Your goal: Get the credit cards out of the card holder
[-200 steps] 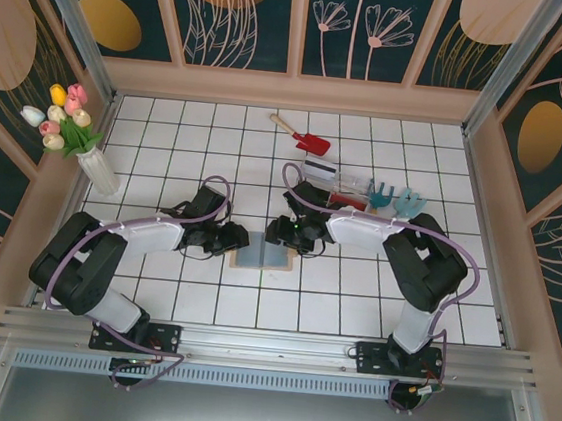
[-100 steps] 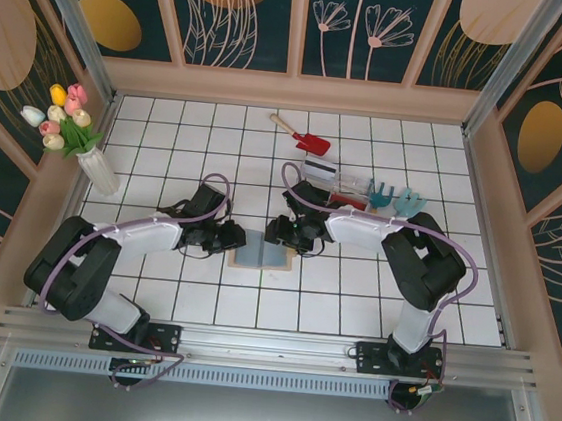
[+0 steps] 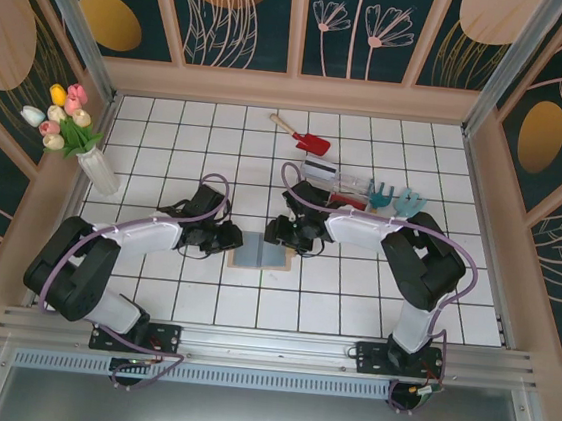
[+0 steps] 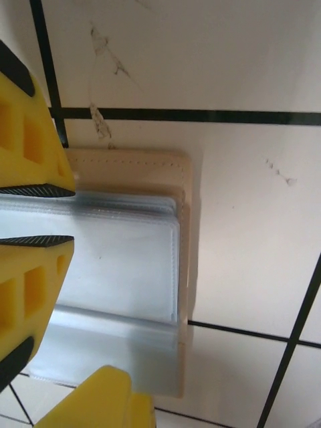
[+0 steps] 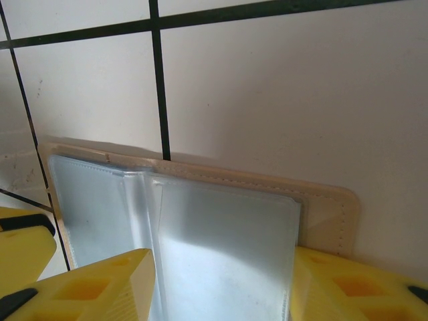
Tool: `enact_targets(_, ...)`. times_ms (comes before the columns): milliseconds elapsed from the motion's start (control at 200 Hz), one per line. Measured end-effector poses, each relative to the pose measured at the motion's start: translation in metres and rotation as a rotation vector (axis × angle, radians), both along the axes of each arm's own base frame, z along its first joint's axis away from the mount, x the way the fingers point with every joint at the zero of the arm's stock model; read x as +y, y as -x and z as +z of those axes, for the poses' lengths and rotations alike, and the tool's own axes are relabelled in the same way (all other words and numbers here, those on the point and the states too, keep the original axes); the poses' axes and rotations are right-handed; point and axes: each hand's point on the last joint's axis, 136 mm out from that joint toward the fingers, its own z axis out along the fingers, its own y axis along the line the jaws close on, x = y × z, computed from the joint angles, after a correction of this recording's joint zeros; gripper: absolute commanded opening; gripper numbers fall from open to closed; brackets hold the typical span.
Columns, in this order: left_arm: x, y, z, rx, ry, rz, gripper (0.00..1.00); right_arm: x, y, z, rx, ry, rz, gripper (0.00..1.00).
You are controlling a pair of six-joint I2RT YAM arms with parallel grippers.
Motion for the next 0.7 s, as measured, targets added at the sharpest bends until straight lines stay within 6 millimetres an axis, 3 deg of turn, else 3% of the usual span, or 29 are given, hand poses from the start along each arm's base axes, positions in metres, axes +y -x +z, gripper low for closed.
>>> enact_targets(195,-0.002,-0.001,0.002,-0.003,0.008,-0.005,0.29,0.000,0.000,0.000,0.000,0.000,0.000,0.55)
enact_targets(701,-0.011,0.003,-0.005,0.033,0.047,-0.033,0.21,0.000,0.000,-0.001,0.000,0.002,0.003,0.50)
